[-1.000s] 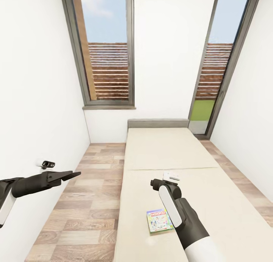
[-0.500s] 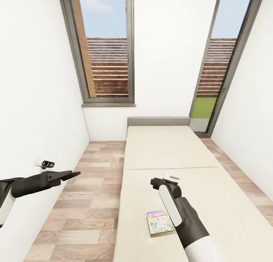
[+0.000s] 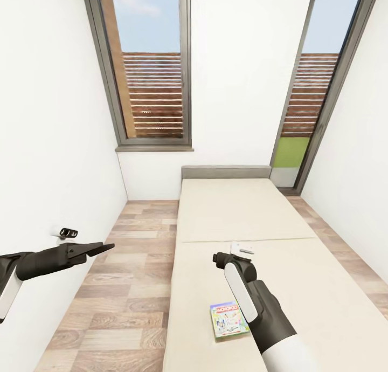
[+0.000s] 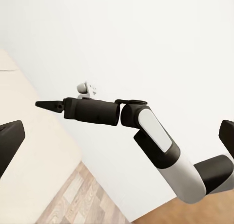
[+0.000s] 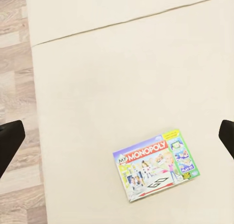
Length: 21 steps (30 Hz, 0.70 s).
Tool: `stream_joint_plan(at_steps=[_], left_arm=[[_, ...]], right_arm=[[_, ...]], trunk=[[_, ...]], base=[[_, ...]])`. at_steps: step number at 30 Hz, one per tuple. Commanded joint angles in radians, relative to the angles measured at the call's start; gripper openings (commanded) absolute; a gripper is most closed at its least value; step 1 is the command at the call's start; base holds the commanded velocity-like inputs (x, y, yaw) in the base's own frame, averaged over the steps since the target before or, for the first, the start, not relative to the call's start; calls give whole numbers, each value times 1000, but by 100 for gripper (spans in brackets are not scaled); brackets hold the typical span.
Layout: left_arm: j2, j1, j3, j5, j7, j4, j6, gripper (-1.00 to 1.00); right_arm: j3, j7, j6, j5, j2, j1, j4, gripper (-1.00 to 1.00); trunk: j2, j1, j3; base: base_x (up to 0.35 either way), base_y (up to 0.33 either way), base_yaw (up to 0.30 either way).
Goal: Put all the toys in the child's room - the three board games (two on the bed and one on the table), the two jigsaw puzzles on the table, and the tennis ball on the table - inside the toy box on the table in the child's room.
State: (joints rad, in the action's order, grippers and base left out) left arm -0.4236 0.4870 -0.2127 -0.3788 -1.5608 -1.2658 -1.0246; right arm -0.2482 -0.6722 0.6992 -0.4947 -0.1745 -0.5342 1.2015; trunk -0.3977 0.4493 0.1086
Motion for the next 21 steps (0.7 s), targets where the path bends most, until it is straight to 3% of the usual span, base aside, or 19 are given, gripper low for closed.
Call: stream_joint_plan(at_steps=[1, 21], left_arm=[[0, 1, 1, 0, -4, -3, -11, 100], [0, 1, 1, 0, -4, -12, -11, 100]], right_arm=[[-1, -10, 2, -10, 0, -1, 1, 100], [-2, -9, 0, -9, 0, -1, 4, 100]], trunk=[[-2, 1, 2], [-2, 1, 2]], base=[[20, 8, 0], [41, 17, 0]])
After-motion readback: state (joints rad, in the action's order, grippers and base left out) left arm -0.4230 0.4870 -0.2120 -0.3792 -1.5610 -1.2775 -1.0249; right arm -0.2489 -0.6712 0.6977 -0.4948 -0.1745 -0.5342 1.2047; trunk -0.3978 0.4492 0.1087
